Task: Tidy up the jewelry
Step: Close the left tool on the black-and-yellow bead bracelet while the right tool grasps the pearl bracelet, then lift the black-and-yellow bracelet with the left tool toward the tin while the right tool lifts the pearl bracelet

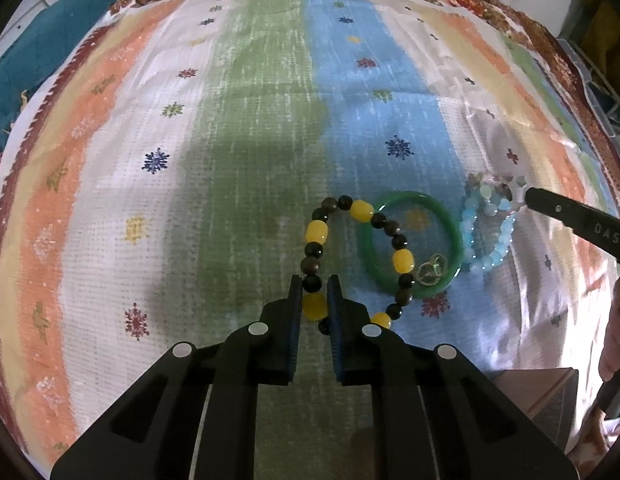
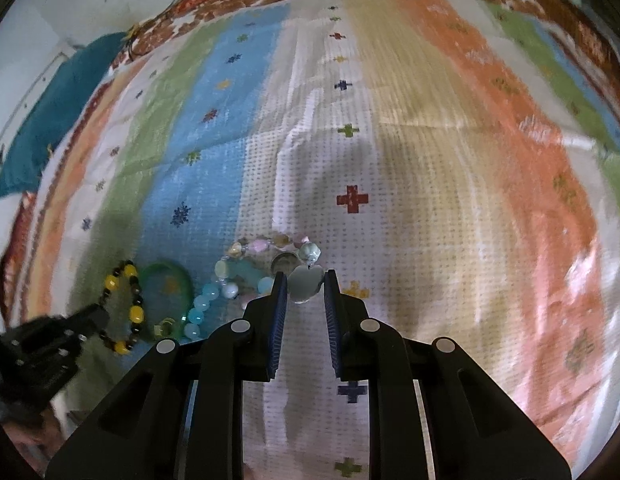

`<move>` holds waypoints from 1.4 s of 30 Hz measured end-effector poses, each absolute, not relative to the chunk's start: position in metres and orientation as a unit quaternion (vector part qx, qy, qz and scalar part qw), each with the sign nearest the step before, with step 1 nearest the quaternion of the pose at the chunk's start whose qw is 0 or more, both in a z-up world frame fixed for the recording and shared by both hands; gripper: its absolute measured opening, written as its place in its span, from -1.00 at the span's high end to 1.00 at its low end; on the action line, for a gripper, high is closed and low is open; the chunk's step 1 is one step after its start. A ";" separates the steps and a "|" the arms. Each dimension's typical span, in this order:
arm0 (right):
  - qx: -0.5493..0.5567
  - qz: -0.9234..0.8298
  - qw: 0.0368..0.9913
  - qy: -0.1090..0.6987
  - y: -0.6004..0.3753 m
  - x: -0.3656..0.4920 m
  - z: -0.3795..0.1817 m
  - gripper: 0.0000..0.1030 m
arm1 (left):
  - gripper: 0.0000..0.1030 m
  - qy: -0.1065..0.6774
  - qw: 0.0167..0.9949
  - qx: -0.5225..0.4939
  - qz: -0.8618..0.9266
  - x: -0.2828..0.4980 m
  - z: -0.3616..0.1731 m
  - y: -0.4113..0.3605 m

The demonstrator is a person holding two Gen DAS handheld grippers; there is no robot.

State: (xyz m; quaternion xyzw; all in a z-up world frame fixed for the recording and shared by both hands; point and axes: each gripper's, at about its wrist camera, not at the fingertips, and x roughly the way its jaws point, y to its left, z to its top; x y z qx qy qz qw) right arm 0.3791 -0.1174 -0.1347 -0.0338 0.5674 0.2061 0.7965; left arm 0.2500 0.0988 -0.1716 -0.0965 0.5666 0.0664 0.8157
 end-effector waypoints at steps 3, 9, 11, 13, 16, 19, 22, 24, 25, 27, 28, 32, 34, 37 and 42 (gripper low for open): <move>-0.048 0.203 0.801 0.561 -0.117 0.378 -0.131 0.62 | 0.77 0.566 0.817 -0.093 0.065 0.248 -0.168 0.099; -0.063 0.203 0.807 0.551 -0.118 0.371 -0.123 0.66 | 0.77 0.555 0.823 -0.100 0.066 0.248 -0.158 0.100; -0.072 0.201 0.810 0.546 -0.117 0.368 -0.120 0.69 | 0.77 0.551 0.826 -0.100 0.067 0.247 -0.154 0.099; -0.072 0.202 0.810 0.546 -0.118 0.367 -0.119 0.69 | 0.77 0.548 0.828 -0.100 0.067 0.245 -0.150 0.099; -0.079 0.204 0.810 0.543 -0.116 0.362 -0.116 0.69 | 0.77 0.543 0.831 -0.095 0.067 0.243 -0.145 0.096; -0.078 0.207 0.809 0.545 -0.116 0.359 -0.115 0.69 | 0.77 0.540 0.834 -0.091 0.066 0.242 -0.141 0.092; -0.076 0.212 0.809 0.544 -0.115 0.356 -0.112 0.70 | 0.77 0.535 0.837 -0.092 0.065 0.241 -0.136 0.091; -0.071 0.215 0.810 0.541 -0.116 0.353 -0.108 0.69 | 0.77 0.531 0.840 -0.094 0.065 0.239 -0.132 0.090; -0.069 0.216 0.811 0.540 -0.117 0.352 -0.107 0.70 | 0.77 0.530 0.840 -0.094 0.065 0.239 -0.130 0.090; -0.067 0.219 0.811 0.538 -0.118 0.349 -0.103 0.70 | 0.77 0.528 0.842 -0.094 0.063 0.237 -0.128 0.089; -0.067 0.220 0.811 0.537 -0.118 0.347 -0.101 0.70 | 0.77 0.528 0.842 -0.094 0.061 0.236 -0.127 0.088; -0.061 0.226 0.813 0.533 -0.120 0.343 -0.094 0.70 | 0.77 0.524 0.845 -0.095 0.054 0.234 -0.122 0.085; -0.059 0.229 0.815 0.529 -0.121 0.340 -0.088 0.70 | 0.77 0.518 0.848 -0.092 0.054 0.232 -0.117 0.083; -0.057 0.233 0.818 0.523 -0.122 0.335 -0.081 0.70 | 0.77 0.512 0.853 -0.089 0.051 0.229 -0.110 0.080; -0.060 0.238 0.820 0.517 -0.124 0.328 -0.072 0.92 | 0.77 0.505 0.858 -0.078 0.047 0.222 -0.102 0.073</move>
